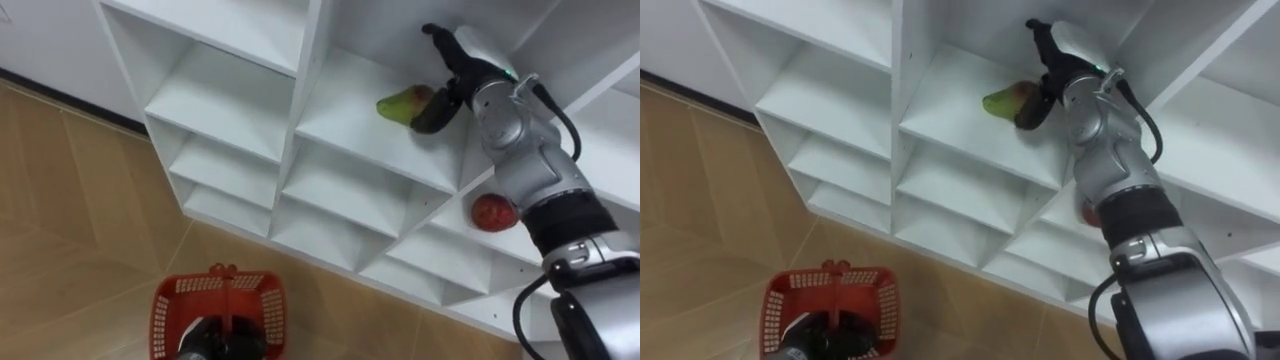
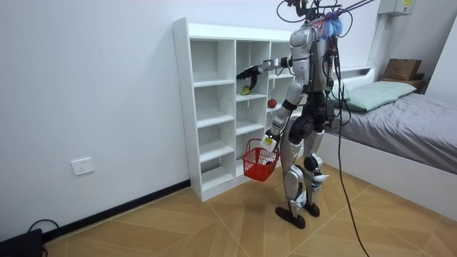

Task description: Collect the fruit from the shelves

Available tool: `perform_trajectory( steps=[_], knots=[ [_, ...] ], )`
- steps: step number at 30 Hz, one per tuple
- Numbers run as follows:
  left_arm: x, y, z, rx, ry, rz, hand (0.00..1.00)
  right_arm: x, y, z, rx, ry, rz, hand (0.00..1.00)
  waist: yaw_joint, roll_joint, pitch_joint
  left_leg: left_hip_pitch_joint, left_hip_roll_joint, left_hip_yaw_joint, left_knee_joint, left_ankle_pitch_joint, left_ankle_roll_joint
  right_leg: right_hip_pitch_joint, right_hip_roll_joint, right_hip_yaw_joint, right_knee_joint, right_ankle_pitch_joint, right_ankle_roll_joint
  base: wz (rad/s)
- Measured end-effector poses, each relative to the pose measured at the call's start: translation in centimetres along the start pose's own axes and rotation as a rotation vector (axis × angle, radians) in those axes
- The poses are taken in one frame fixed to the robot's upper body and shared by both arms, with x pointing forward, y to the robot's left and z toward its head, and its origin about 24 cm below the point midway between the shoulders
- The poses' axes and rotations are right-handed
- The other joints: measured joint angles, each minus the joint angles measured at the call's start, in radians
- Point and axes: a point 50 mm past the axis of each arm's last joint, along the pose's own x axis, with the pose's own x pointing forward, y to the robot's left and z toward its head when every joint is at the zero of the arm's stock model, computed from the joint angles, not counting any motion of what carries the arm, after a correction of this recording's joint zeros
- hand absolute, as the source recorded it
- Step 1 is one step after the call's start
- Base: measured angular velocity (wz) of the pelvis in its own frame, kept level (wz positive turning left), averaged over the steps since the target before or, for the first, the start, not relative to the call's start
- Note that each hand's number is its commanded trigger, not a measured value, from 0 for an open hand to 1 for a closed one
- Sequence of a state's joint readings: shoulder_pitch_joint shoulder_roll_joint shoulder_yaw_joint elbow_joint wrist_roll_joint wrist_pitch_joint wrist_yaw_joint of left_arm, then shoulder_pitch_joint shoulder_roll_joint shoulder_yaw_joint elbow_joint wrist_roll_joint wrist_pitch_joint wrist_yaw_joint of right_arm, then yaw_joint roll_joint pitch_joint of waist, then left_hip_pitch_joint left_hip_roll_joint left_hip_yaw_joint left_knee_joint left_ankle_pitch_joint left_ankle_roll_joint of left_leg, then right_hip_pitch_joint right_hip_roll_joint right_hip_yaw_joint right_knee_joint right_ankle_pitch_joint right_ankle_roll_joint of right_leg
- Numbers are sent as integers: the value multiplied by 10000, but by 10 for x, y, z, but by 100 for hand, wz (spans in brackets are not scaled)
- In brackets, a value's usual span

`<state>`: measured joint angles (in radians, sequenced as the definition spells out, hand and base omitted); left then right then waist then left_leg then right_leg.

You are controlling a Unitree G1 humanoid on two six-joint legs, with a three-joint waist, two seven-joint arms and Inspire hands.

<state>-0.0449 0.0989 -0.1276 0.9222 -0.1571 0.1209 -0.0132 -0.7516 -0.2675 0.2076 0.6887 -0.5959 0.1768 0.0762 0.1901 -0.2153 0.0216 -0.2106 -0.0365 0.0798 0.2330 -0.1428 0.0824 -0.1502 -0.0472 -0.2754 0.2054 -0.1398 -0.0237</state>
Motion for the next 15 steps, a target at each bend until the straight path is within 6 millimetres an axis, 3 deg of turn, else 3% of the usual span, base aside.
perform_trajectory(
  steps=[15],
  knots=[
    [-1,3,0,179,-49,65,100,-8,4,5,-61,-294,1009,0,15,-37,10,101,24,6,-5,-3,-3,99,23,-3,5,36,-24,0]
  ],
)
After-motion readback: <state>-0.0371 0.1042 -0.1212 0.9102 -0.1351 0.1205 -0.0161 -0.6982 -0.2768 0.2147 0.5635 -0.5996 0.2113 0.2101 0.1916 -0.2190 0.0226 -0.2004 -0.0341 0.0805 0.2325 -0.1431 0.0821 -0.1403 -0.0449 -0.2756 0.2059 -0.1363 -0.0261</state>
